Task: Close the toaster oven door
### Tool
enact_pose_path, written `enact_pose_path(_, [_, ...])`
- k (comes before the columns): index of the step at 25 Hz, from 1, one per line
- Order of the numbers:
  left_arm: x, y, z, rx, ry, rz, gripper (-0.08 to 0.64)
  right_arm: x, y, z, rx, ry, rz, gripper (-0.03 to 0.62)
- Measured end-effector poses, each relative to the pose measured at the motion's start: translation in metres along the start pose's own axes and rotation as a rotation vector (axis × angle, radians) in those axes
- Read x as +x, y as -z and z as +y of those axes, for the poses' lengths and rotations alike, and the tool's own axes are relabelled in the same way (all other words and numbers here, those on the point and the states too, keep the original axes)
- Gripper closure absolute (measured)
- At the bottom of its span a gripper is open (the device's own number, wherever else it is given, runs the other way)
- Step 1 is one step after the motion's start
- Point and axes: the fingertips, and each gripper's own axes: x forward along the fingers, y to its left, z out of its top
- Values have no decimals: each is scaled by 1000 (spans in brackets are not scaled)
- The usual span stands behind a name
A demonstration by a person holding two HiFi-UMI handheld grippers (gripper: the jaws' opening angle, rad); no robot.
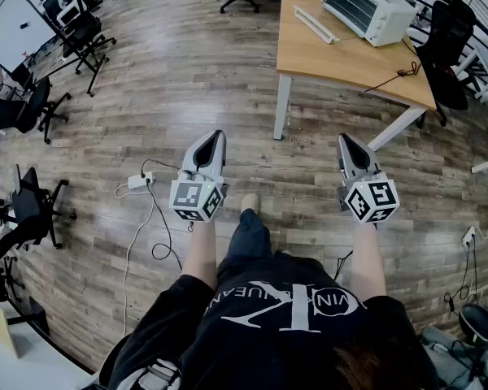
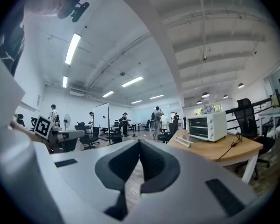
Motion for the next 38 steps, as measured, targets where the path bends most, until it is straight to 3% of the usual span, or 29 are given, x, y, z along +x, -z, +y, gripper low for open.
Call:
enact_pose_path(14, [53, 12, 38, -20, -27, 27, 549, 51, 12, -39, 28, 19, 24, 578])
enact_pose_path(28, [154, 8, 108, -11, 65, 63, 549, 142, 4, -72, 93, 94, 22, 574])
enact_pose_path(31, [179, 13, 126, -21, 88, 69, 549, 167, 4, -78, 109, 98, 22, 446])
enact_pose_path(38, [227, 19, 169, -13, 144, 77, 549, 221, 6, -90, 136, 164, -3, 417])
